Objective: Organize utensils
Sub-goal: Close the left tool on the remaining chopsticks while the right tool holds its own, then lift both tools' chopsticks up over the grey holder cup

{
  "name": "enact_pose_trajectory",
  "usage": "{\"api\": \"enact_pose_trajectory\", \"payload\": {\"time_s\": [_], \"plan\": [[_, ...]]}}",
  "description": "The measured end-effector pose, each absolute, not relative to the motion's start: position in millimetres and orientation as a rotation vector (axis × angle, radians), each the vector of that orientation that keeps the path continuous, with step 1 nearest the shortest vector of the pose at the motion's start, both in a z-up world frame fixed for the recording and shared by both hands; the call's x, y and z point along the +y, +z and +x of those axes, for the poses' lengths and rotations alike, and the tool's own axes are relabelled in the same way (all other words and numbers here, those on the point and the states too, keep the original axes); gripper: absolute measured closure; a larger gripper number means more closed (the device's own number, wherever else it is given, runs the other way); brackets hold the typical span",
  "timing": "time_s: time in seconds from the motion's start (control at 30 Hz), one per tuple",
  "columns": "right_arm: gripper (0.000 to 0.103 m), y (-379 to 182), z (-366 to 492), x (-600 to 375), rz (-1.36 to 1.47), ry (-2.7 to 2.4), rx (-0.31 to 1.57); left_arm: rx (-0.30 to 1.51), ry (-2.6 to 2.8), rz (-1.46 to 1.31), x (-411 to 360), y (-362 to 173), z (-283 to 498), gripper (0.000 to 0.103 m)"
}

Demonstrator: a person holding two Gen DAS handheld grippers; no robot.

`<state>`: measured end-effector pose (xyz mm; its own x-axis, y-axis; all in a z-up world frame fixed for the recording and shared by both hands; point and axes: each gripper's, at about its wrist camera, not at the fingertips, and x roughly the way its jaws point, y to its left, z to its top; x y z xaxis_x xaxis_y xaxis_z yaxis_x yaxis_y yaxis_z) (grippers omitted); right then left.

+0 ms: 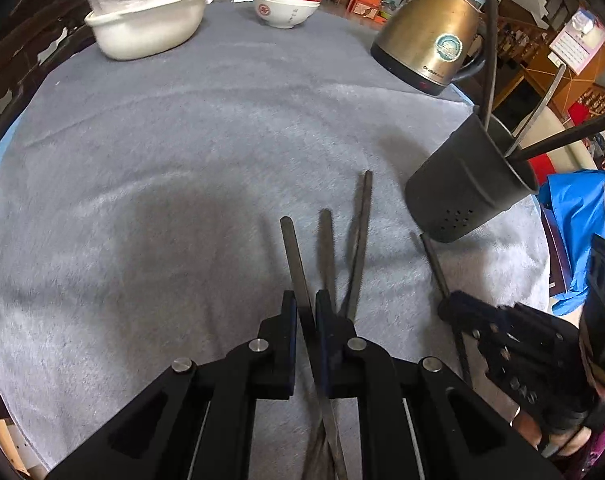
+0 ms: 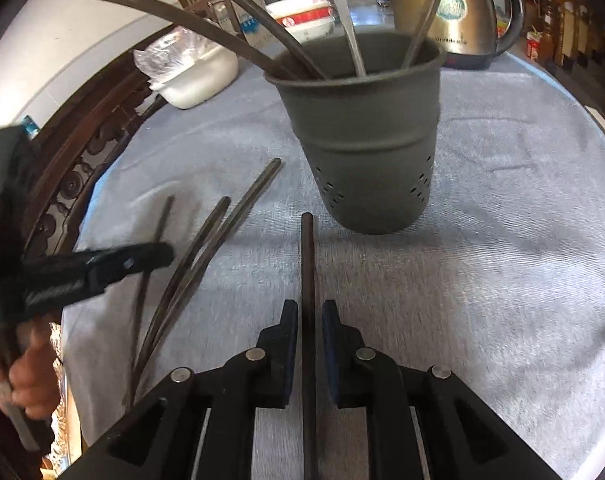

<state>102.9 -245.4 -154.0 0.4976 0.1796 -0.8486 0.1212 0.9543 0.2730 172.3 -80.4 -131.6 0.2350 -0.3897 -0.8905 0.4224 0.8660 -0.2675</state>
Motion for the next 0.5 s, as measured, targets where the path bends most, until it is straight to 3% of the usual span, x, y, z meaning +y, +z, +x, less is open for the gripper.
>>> {"api": "enact_pose_trajectory", "payload": {"time_s": [0.43,0.5], "plan": [[0.094,-153.0,110.9,-239.6,0.271,0.007,1.063,1.284,-0.482,-0.022,-43.7,-144.6,181.2,0.093],[0.095,-153.1,106.8,-243.0,0.291,0.02,1.072,1.292,-0.473,-0.026,-38.7,-143.6,181.8,0.088]]}}
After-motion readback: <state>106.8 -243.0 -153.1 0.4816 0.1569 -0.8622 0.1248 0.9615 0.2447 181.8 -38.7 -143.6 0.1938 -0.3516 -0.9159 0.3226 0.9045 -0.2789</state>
